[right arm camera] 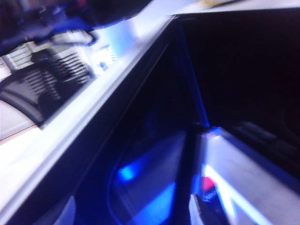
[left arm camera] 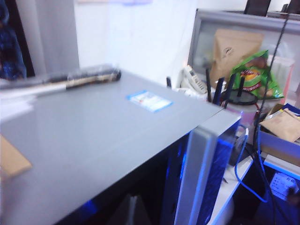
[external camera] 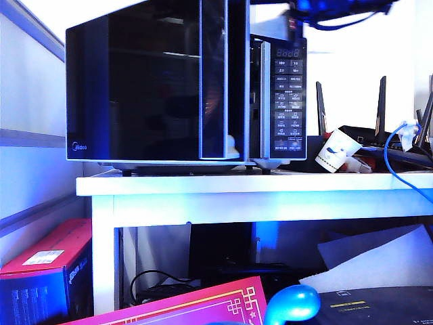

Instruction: Open the microwave door, place the box of snacks from the top of the microwave inside, then close the microwave door.

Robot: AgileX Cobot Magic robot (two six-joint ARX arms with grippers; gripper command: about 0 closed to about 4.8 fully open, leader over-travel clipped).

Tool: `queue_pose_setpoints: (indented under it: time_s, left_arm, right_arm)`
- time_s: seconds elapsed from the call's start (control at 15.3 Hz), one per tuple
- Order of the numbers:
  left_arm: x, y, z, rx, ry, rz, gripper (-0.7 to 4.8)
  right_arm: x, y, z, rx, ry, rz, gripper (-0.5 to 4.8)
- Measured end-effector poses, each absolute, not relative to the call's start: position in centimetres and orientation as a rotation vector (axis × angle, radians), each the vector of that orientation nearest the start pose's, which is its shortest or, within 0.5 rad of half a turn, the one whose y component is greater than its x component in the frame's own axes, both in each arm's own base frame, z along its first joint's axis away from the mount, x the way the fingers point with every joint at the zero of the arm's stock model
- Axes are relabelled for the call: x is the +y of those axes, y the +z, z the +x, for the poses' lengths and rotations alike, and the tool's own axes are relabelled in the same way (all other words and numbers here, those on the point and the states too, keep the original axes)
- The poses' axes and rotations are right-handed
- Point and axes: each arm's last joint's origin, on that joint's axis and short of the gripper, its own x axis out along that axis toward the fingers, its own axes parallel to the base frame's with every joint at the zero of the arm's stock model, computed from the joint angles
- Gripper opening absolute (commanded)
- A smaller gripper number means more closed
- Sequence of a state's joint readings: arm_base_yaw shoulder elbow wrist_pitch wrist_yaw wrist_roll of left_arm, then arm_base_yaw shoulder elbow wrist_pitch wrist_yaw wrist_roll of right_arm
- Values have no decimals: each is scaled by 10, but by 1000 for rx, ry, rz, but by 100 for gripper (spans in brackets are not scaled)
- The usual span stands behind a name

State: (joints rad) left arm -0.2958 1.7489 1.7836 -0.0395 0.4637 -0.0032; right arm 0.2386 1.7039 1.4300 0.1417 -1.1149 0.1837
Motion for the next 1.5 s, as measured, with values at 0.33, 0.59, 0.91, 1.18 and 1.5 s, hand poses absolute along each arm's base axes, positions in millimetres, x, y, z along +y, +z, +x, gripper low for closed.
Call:
queue_pose_setpoints:
  time_s: [0.33,0.59,0.91,1.18,1.5]
  left_arm:
    - [-117,458,343,54,-735,45,-6]
    - [-109,461,324,136,-659,113,-6]
    - [-109,452,323,210,-668,164,-6]
    - [-108,446,322,265,-672,181,-6]
    - [-106,435,318,389,-630,226,-6]
  right_arm:
    - [151,346,357,280,1436,221,323]
    - [177,347,344,291,1509,215,323]
    - [204,347,329,305,1588,209,322]
    - [228,348,313,307,1663,201,322]
    - [254,354,293,296,1749,207,323]
